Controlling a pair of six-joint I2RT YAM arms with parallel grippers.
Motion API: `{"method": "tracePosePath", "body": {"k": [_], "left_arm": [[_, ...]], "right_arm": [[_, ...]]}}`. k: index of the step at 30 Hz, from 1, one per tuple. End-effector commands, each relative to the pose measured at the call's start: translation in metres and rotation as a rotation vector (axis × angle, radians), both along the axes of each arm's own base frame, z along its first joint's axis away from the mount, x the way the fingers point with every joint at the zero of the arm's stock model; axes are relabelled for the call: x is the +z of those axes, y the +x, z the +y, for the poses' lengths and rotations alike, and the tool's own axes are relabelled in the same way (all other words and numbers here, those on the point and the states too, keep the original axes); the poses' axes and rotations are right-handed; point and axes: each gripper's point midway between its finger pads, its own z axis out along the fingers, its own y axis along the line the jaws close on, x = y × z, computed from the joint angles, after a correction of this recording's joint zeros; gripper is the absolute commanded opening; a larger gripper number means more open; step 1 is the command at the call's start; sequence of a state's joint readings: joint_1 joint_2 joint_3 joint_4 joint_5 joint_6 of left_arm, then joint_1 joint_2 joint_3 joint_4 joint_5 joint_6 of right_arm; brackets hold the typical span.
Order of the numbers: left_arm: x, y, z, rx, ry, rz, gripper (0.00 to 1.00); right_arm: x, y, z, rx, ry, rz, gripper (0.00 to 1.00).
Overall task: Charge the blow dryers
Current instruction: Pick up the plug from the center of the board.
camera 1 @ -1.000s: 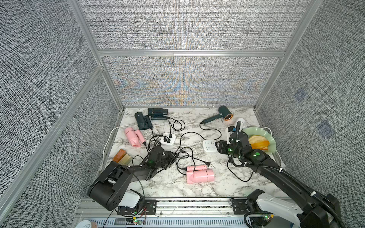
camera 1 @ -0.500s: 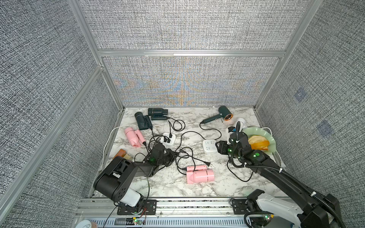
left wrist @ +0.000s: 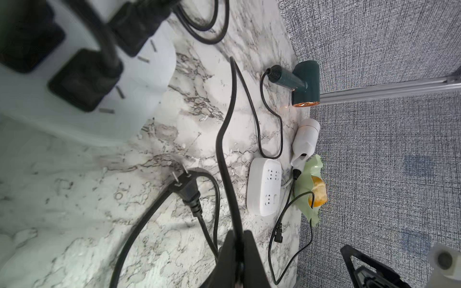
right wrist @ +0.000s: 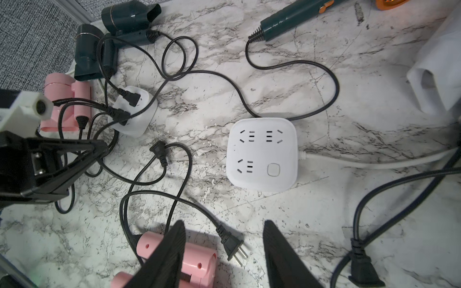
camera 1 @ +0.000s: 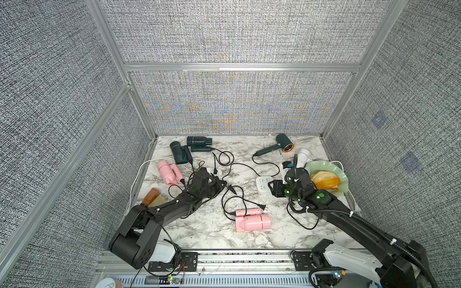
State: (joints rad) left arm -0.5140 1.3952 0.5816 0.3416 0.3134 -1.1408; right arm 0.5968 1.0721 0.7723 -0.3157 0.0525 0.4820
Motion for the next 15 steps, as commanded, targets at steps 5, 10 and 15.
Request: {"method": "tracePosePath", "body": {"k": [5,10,15], "left_arm": [[0.015,0.006,0.000,-0.040,0.083,-0.053,0.03],[0.027,0.012,-0.012,-0.085,0.065,-0.067,0.03],[0.047,0.020,-0.022,-0.110,0.035,-0.096,0.03]], "right_arm": [[0.005,-0.005,0.040,0.174,-0.014,-0.039,0.51],[0.001,-0.009,0.064,0.257,-0.002,-0.041,0.48],[-0.004,-0.008,0.088,0.320,0.006,-0.040,0.48]]}}
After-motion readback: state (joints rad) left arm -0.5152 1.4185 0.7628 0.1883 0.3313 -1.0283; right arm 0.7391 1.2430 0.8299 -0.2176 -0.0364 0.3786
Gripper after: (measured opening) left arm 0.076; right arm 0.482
